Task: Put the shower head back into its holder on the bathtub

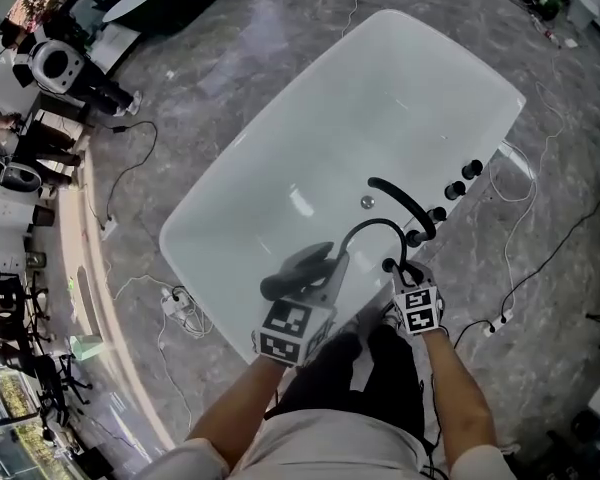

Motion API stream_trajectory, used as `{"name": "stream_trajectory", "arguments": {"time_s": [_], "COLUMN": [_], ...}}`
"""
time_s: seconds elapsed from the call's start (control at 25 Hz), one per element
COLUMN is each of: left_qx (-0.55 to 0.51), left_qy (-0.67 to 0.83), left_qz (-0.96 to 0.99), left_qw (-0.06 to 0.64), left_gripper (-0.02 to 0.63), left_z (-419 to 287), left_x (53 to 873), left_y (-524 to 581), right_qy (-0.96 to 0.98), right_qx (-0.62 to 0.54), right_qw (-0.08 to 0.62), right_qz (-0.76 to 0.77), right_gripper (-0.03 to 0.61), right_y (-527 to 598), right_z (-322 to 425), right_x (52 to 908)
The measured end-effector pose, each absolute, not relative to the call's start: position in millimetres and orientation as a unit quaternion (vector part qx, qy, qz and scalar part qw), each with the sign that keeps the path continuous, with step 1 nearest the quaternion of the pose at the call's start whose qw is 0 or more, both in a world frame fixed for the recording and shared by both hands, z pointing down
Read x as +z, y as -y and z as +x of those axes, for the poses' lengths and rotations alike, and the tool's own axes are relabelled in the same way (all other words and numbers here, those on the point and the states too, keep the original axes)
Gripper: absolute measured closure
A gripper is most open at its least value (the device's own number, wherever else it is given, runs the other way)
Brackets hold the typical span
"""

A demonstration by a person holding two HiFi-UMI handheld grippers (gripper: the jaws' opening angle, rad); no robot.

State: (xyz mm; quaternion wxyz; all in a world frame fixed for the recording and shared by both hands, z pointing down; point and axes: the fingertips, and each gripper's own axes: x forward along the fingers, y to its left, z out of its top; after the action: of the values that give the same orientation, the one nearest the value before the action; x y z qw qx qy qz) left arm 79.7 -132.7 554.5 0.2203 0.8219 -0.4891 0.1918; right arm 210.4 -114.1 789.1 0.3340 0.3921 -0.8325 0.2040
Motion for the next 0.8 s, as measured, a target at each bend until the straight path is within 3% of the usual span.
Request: {"name": "stream_trajectory", "arguments": {"time_s": [0.48, 0.8], "left_qx": [0.164, 0.159], "left_qy": [0.459, 0.44], "left_qz": [0.847, 0.859], "left_qw": [0.211, 0.209], "left_gripper": [0.515, 0.515], "left_z": [90.2, 90.0], "left_x": [559.0, 547.9], "left_y": [135.6, 126.2], "right_qy": [0.822, 0.799], "right_qx": [0.183, 0.188], "right_qw": [0.409, 0.457], "right_qz": [0.35, 0.342], "right_gripper": [0.509, 0.507], "right_y": [106.3, 98.0], "right_z": [190.1, 192.3], "right_x": [890.5, 913.7]}}
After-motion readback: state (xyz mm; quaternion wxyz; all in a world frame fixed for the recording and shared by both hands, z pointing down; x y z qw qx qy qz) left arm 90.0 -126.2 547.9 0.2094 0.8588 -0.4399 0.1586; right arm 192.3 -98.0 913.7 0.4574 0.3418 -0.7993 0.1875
